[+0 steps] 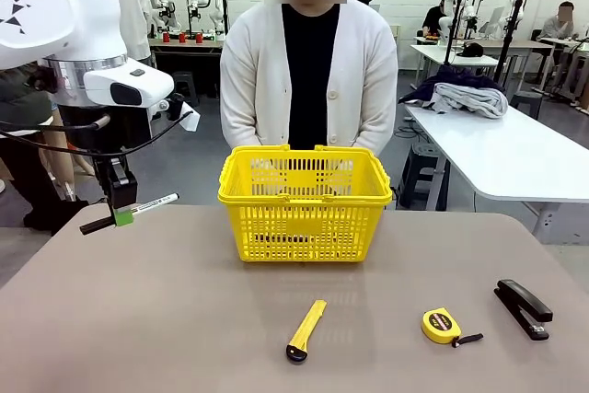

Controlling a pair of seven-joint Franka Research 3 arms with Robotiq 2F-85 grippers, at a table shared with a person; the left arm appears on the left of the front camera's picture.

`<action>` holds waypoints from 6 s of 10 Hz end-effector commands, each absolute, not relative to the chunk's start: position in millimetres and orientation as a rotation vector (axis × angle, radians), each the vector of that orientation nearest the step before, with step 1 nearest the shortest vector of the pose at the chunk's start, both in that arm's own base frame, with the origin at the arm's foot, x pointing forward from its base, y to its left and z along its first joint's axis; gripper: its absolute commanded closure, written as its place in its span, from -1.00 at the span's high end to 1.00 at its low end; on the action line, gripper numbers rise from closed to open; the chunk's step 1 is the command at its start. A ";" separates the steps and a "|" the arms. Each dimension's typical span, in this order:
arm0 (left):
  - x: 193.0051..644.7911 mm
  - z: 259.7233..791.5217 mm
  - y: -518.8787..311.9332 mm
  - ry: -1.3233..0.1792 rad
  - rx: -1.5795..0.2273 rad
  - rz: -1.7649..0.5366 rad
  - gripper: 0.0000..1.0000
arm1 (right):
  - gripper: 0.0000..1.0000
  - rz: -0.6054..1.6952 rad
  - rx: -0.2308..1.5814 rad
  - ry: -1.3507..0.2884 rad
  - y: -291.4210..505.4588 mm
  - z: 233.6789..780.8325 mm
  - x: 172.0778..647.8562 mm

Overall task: Place the items the person wants into the basket.
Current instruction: Pick up the item the person points to and place it in the Market Basket.

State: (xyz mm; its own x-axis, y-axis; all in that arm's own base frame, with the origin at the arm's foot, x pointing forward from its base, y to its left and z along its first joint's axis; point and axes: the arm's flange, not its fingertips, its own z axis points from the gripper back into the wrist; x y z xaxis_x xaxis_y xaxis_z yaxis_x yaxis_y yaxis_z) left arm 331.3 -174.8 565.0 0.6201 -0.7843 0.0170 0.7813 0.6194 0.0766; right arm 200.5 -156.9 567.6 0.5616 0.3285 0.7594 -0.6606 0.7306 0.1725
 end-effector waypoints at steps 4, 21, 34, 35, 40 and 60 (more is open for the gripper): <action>441.8 655.4 -285.8 -0.146 0.220 -1.280 -0.70 | 1.00 0.619 0.490 -0.793 -156.1 567.1 203.8; 530.4 558.9 -422.3 -0.094 0.209 -1.610 -0.70 | 1.00 0.619 0.490 -0.793 -156.1 567.1 203.8; 622.3 441.1 -429.3 0.137 -0.070 -1.640 -0.70 | 1.00 0.619 0.490 -0.793 -156.1 567.1 203.8; 622.9 435.6 -431.8 0.147 -0.067 -1.641 -0.70 | 1.00 0.619 0.490 -0.793 -156.1 567.1 203.8; 622.7 428.3 -435.6 0.148 -0.065 -1.667 0.49 | 1.00 0.619 0.490 -0.793 -156.1 567.1 203.8; 407.1 563.1 -208.9 -0.192 -0.068 -1.485 1.00 | 1.00 0.619 0.490 -0.793 -156.1 567.1 203.8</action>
State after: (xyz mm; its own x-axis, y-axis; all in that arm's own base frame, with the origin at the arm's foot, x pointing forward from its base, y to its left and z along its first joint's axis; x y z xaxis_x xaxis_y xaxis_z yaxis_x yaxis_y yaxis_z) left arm 462.1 -244.7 609.5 0.0875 -0.9882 0.1259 0.9953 0.0920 0.0305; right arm 201.6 -157.5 567.4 0.5645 0.3286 0.7572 -0.6592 0.7315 0.1740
